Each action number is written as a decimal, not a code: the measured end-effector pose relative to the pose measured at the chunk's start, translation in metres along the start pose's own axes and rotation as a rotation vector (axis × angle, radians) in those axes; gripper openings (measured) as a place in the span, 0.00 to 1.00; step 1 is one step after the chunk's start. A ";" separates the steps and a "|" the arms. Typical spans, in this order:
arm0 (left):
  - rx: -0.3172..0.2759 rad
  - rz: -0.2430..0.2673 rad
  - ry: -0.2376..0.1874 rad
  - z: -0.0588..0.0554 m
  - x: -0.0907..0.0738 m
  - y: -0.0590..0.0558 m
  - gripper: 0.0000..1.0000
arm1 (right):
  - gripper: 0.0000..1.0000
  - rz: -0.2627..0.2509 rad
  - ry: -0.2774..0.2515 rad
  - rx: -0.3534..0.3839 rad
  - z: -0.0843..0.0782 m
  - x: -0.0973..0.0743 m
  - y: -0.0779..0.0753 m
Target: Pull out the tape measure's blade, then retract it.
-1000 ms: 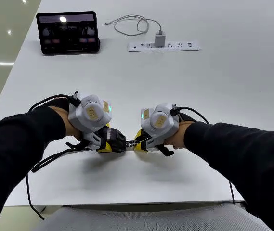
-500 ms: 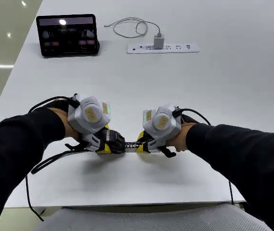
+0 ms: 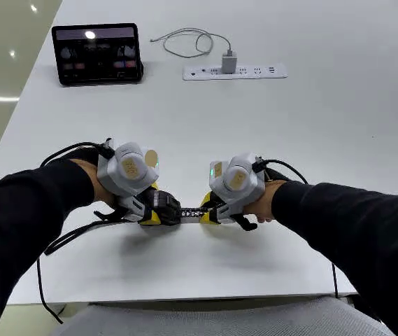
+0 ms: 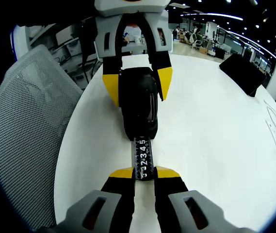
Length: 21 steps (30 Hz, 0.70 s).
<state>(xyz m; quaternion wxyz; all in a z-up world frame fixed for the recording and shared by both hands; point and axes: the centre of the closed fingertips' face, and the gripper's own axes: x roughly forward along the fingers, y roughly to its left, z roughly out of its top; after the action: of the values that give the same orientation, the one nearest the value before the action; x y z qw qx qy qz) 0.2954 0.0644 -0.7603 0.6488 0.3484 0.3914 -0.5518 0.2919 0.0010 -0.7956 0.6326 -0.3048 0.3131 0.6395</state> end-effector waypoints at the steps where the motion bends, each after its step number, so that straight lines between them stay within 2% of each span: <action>1: 0.002 0.000 0.000 0.000 0.000 0.000 0.31 | 0.10 0.000 0.000 -0.002 0.000 0.000 0.000; 21: 0.013 -0.003 -0.001 0.000 -0.001 -0.001 0.31 | 0.10 -0.006 0.006 0.006 -0.008 -0.007 -0.001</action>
<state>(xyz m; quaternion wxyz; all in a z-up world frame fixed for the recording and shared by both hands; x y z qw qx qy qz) 0.2941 0.0645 -0.7594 0.6459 0.3520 0.3881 -0.5552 0.2932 -0.0096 -0.7953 0.6343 -0.3059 0.3161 0.6358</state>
